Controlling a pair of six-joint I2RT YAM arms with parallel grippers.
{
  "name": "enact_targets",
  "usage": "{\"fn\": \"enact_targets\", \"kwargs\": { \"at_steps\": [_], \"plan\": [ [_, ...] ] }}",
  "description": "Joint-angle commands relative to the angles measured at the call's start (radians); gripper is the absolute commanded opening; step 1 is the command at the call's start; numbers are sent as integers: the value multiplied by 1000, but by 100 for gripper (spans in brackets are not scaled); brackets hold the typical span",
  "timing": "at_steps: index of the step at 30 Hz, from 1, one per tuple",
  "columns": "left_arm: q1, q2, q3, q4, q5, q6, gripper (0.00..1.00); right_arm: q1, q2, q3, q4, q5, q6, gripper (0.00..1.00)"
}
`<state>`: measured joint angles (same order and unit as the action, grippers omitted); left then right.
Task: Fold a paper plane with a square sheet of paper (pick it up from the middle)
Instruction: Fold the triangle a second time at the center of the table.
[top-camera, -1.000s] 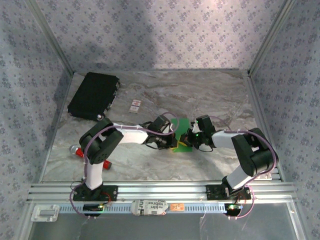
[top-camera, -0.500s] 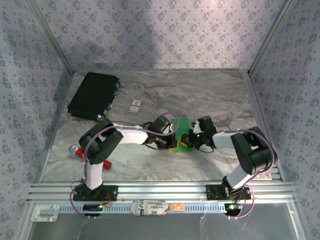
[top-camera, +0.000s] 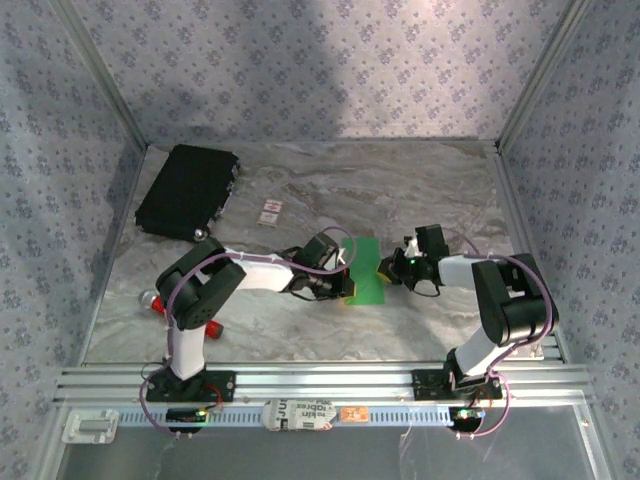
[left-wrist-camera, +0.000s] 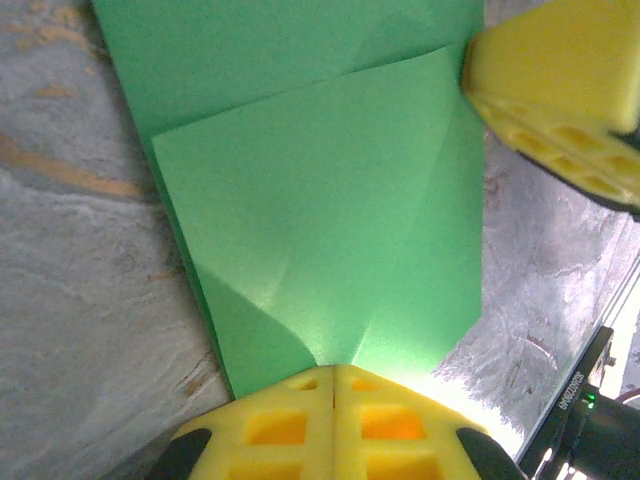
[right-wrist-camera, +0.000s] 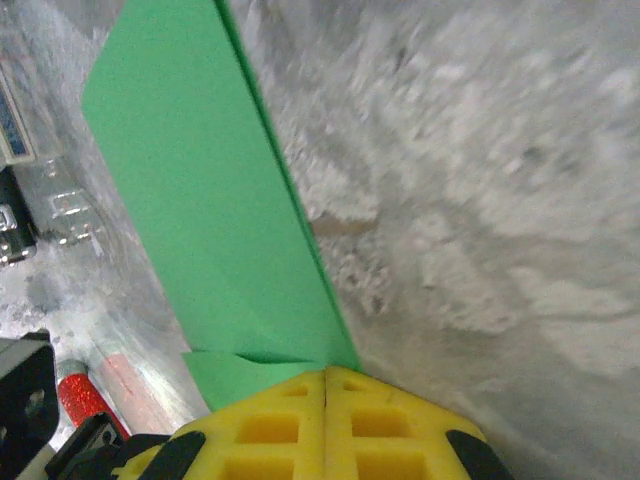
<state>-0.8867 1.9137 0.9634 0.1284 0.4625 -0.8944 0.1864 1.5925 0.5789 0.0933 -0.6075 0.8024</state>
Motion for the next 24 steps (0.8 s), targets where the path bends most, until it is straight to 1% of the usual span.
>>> {"fn": "enact_targets", "kwargs": {
  "at_steps": [1, 7, 11, 17, 24],
  "plan": [
    [-11, 39, -61, -182, -62, 1, 0, -23, 3, 35, -66, 22, -43, 0],
    [-11, 31, -55, -176, -61, 0, 0, -4, -90, 56, -92, 11, -46, 0],
    [-11, 28, -45, -175, -61, 2, 0, 49, -102, 44, -73, 4, -19, 0],
    [-10, 27, -25, -174, -51, 3, 0, 109, -31, 29, 0, -12, 15, 0],
    [-9, 4, 0, -179, -40, 11, 0, 98, 61, 21, -46, 43, -15, 0]
  ]
}}
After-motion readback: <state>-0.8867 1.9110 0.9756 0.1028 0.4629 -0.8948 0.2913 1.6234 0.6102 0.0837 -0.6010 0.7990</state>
